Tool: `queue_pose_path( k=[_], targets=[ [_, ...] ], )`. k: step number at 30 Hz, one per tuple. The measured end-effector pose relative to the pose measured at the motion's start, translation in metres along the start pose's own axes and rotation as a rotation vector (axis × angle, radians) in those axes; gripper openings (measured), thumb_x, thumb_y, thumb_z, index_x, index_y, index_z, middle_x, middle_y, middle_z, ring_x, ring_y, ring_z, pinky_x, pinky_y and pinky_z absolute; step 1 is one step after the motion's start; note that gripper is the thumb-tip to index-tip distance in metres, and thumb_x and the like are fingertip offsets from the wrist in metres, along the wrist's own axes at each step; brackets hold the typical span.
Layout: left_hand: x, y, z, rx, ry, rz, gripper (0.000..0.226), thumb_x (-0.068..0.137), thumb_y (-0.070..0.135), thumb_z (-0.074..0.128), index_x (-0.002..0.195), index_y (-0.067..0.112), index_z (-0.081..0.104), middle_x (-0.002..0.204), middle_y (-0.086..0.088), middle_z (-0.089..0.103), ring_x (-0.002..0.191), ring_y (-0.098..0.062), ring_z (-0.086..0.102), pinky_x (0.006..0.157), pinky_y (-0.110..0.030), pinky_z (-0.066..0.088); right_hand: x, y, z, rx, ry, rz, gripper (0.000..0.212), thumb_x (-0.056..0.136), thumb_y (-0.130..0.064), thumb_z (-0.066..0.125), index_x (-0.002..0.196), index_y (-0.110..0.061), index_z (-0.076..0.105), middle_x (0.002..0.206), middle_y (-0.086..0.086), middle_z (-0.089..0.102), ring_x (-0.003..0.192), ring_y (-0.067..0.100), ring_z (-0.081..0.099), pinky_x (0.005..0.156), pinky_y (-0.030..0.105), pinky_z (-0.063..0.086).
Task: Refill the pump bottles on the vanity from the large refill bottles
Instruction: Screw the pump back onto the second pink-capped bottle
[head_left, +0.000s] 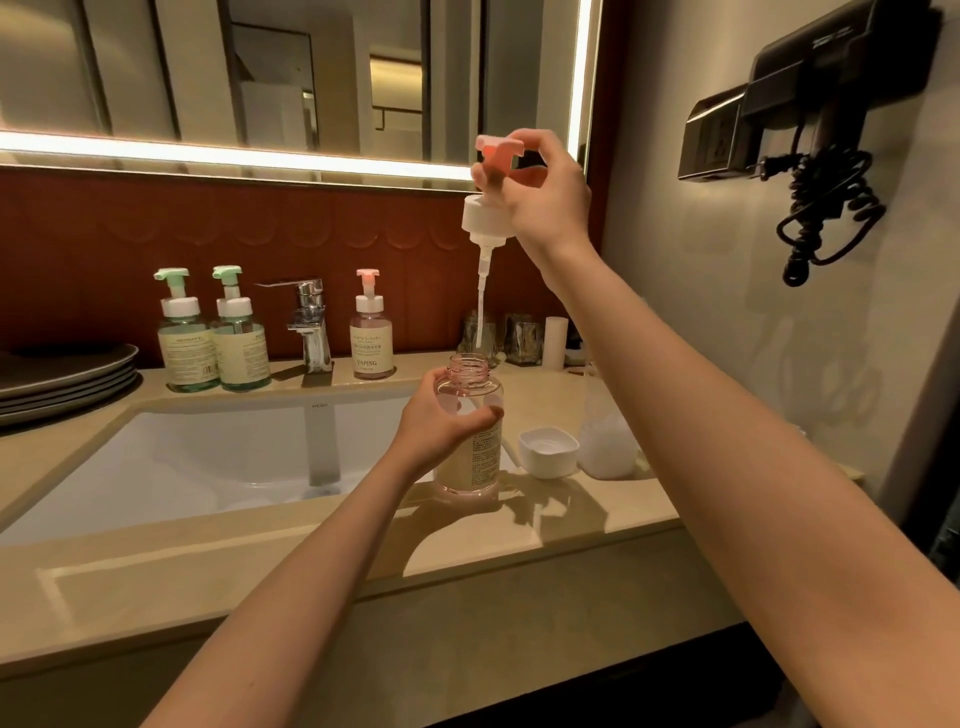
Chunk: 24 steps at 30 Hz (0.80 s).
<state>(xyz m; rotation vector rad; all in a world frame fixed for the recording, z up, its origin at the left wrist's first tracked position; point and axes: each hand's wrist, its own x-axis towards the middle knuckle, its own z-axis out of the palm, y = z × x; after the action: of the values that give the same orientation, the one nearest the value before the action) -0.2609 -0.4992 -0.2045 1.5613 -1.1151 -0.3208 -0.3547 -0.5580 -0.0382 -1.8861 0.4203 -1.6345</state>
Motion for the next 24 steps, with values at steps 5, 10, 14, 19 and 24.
queue_pose_path(
  k=[5,10,14,19,24],
  targets=[
    [-0.001,0.001,0.001,-0.004,0.012,-0.009,0.084,0.073,0.03,0.077,0.141,0.011,0.03,0.141,-0.009,0.043,0.127,-0.024,0.042,0.1,-0.036,0.039,-0.004,-0.01,0.002,0.034,-0.017,0.016,0.04,0.084,-0.023,0.068,0.121,-0.014,0.053,0.11,-0.005,0.047,0.088,0.003,0.045,0.055,0.004,0.042],
    [0.0,-0.001,0.002,-0.016,0.014,-0.007,0.084,0.071,0.031,0.078,0.139,0.012,0.033,0.14,-0.007,0.045,0.126,-0.022,0.042,0.099,-0.033,0.037,-0.02,0.009,0.012,-0.022,-0.08,0.102,0.038,0.083,-0.027,0.069,0.116,-0.015,0.055,0.11,-0.003,0.053,0.096,0.009,0.046,0.062,0.01,0.041],
    [0.001,-0.004,0.002,-0.018,0.027,-0.002,0.082,0.072,0.031,0.078,0.138,0.012,0.034,0.139,-0.006,0.046,0.123,-0.019,0.043,0.093,-0.028,0.035,-0.035,0.03,0.016,-0.049,-0.13,0.181,0.036,0.083,-0.025,0.07,0.114,-0.015,0.056,0.115,0.001,0.058,0.098,0.011,0.049,0.075,0.021,0.045],
    [0.002,-0.006,0.003,-0.013,0.04,0.008,0.08,0.072,0.032,0.078,0.137,0.011,0.035,0.136,-0.006,0.047,0.121,-0.019,0.044,0.094,-0.03,0.037,-0.051,0.047,0.018,-0.087,-0.223,0.258,0.039,0.082,-0.024,0.071,0.115,-0.012,0.055,0.115,0.004,0.059,0.098,0.014,0.053,0.075,0.022,0.048],
    [0.003,-0.007,0.004,-0.007,0.046,0.008,0.08,0.074,0.031,0.076,0.139,0.013,0.033,0.139,-0.007,0.045,0.124,-0.022,0.044,0.091,-0.03,0.037,-0.058,0.057,0.015,-0.087,-0.249,0.308,0.041,0.082,-0.02,0.07,0.117,-0.011,0.05,0.109,0.001,0.055,0.098,0.014,0.052,0.075,0.024,0.047]
  ],
)
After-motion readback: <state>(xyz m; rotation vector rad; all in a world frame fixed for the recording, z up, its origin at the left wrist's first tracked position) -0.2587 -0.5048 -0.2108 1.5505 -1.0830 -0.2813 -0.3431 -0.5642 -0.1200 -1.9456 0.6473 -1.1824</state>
